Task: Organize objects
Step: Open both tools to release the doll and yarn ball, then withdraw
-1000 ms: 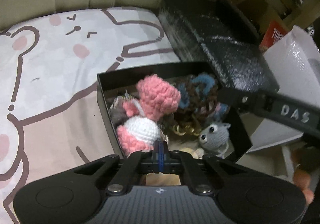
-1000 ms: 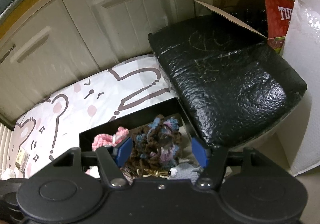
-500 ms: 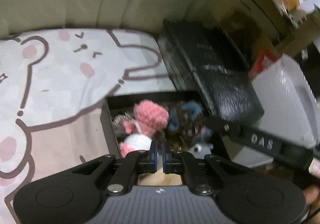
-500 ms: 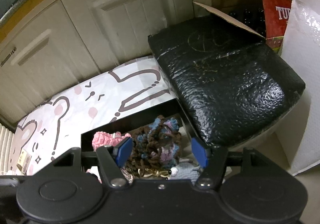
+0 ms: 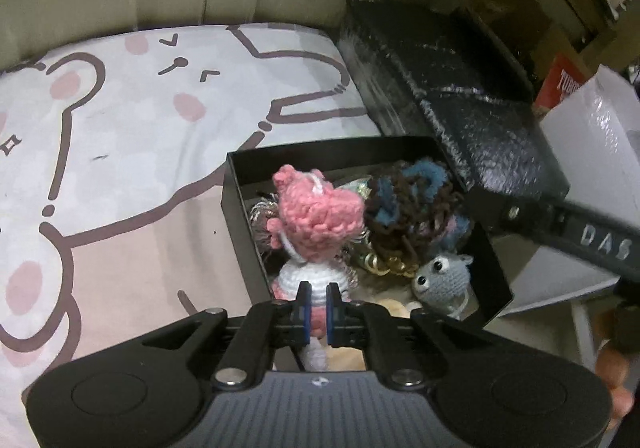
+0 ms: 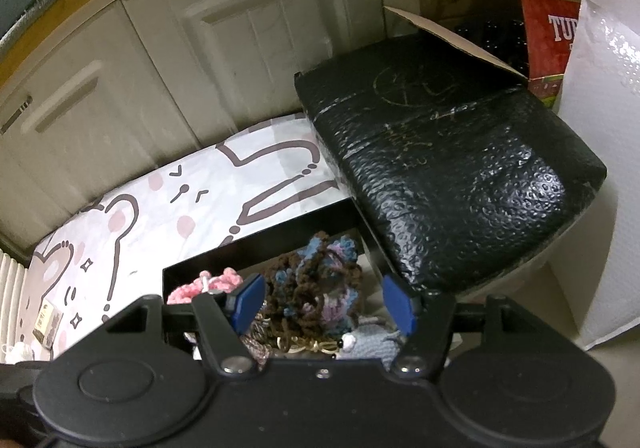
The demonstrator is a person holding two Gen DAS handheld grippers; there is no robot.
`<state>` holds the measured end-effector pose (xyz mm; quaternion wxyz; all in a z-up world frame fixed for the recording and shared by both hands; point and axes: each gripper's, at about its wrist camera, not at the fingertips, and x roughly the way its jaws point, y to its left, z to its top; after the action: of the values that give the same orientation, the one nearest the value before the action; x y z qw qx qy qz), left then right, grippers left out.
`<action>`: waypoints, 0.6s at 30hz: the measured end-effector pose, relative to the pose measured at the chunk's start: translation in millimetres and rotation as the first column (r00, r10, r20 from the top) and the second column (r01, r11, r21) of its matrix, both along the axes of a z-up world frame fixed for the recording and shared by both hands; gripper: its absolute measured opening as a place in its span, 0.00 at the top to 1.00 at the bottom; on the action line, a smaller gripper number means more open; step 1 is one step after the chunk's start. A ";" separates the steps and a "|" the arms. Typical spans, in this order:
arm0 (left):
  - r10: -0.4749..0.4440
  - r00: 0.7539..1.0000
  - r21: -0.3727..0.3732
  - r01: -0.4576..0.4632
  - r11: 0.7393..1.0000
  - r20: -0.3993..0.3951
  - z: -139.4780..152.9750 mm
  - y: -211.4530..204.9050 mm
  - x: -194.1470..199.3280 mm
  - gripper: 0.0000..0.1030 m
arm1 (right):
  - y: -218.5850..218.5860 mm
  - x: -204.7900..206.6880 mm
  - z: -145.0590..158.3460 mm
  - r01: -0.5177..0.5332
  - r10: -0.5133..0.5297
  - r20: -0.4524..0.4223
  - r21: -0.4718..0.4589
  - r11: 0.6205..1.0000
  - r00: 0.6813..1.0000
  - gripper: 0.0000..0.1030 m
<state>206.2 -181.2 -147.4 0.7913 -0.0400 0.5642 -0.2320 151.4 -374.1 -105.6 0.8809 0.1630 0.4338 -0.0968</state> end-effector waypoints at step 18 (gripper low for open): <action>0.117 0.986 -0.017 -0.116 0.993 0.114 47.9 33.8 -7.1 0.80 | 12.5 -11.6 15.0 -0.022 0.022 0.033 -0.010 1.000 0.999 0.35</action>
<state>199.1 -147.4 -99.5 0.8346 -0.0635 0.5131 -0.1901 139.8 -361.6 -90.5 0.8897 0.1554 0.4205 -0.0865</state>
